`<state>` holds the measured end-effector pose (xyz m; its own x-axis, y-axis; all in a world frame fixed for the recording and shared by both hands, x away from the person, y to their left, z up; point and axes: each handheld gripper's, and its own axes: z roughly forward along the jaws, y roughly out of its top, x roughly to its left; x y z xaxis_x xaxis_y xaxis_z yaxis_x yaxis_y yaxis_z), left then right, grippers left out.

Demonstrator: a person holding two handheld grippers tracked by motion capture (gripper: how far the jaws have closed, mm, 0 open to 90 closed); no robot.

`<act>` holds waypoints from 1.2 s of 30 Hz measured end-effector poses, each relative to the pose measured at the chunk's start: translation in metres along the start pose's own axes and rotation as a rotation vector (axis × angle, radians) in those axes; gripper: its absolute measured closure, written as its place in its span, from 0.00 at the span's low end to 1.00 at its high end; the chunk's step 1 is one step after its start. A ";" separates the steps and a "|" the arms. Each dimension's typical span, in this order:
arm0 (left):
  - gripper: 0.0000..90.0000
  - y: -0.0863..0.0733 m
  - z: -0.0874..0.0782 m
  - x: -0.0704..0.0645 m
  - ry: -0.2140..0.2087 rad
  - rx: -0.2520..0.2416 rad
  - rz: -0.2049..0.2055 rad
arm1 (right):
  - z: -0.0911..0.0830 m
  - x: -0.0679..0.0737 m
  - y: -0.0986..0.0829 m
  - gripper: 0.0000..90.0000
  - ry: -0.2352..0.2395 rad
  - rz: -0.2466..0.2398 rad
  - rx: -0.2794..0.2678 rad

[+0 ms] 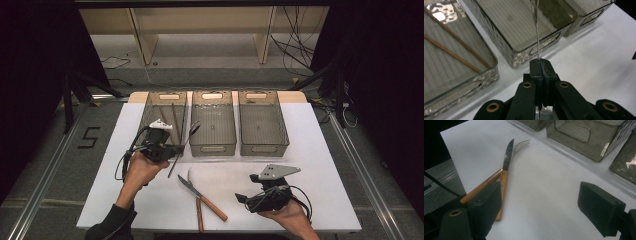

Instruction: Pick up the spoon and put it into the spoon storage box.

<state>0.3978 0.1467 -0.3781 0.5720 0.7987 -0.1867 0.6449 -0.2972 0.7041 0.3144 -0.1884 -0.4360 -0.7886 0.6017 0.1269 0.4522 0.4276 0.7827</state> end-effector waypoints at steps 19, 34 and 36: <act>0.99 0.058 0.031 0.003 0.001 -0.029 -0.004 | -0.001 -0.001 -0.001 0.23 0.003 -0.001 -0.002; 0.99 0.097 0.072 0.012 0.047 -0.038 -0.025 | -0.003 -0.004 -0.003 0.23 0.008 0.003 -0.004; 0.99 0.099 0.077 0.014 0.058 -0.032 -0.021 | -0.003 -0.004 -0.002 0.23 0.007 0.001 -0.007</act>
<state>0.5086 0.0877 -0.3636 0.5272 0.8341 -0.1622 0.6394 -0.2637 0.7222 0.3147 -0.1937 -0.4364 -0.7909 0.5975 0.1318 0.4500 0.4220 0.7870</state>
